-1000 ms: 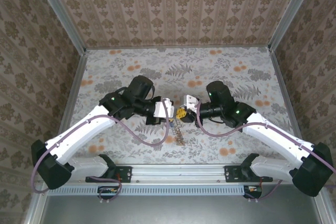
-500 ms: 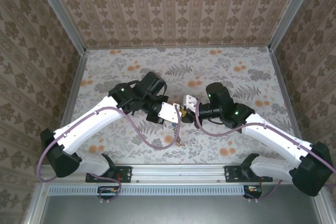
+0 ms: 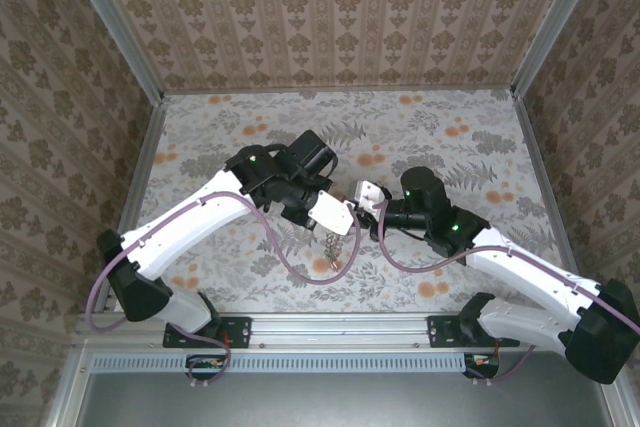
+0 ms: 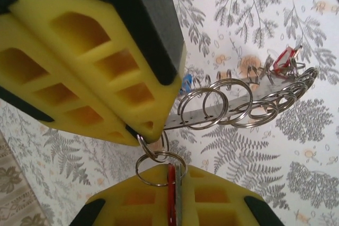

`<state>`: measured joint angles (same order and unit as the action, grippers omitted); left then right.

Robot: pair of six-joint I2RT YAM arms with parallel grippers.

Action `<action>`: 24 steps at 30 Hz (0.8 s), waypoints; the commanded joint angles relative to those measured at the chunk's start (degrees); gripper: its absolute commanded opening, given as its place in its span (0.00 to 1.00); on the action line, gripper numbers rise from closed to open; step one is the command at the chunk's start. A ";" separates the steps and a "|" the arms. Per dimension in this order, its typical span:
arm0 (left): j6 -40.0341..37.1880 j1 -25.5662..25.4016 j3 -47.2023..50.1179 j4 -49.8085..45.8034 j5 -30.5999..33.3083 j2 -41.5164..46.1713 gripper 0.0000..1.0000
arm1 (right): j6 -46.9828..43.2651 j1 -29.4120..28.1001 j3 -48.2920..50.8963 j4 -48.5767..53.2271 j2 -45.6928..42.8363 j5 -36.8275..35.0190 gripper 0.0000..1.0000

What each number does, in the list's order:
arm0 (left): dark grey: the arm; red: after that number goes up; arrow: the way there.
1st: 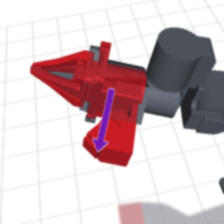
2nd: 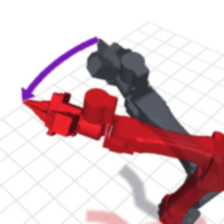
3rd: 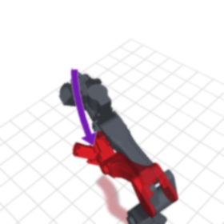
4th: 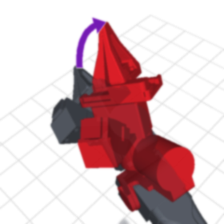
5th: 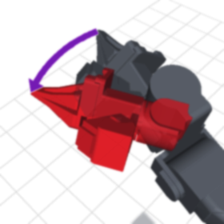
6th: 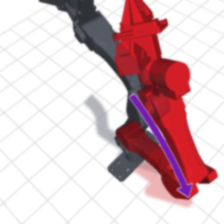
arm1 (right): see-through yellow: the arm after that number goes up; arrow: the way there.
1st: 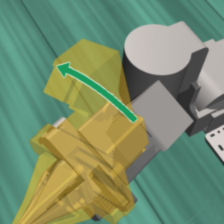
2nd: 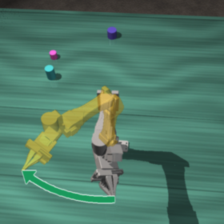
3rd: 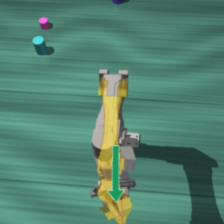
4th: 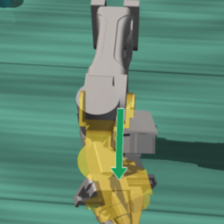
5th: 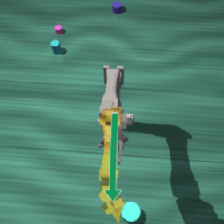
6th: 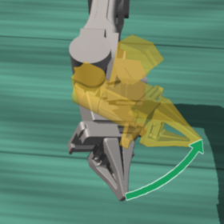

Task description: Put the keys on the keyring

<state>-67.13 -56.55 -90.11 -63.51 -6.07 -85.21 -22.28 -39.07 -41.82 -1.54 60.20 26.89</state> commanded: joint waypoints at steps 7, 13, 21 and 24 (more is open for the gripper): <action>-1.95 -1.20 -3.68 -1.73 -3.08 0.35 0.00 | 4.30 1.06 4.36 -8.68 -1.56 0.79 0.18; -3.17 0.45 -4.04 -2.39 -2.99 1.36 0.00 | 4.60 3.92 8.68 -11.25 -6.04 4.34 0.30; -9.51 0.22 -9.41 -9.62 11.94 -1.17 0.00 | 5.78 5.90 12.68 -11.71 -9.73 -2.77 0.44; -12.94 -0.13 -11.68 -11.59 18.85 -2.26 0.00 | 6.08 6.11 14.03 -12.27 -10.43 -9.57 0.47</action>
<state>-74.85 -56.27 -98.83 -71.22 3.40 -86.19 -17.50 -33.39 -29.45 -12.71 51.07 24.64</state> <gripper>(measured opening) 0.077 0.460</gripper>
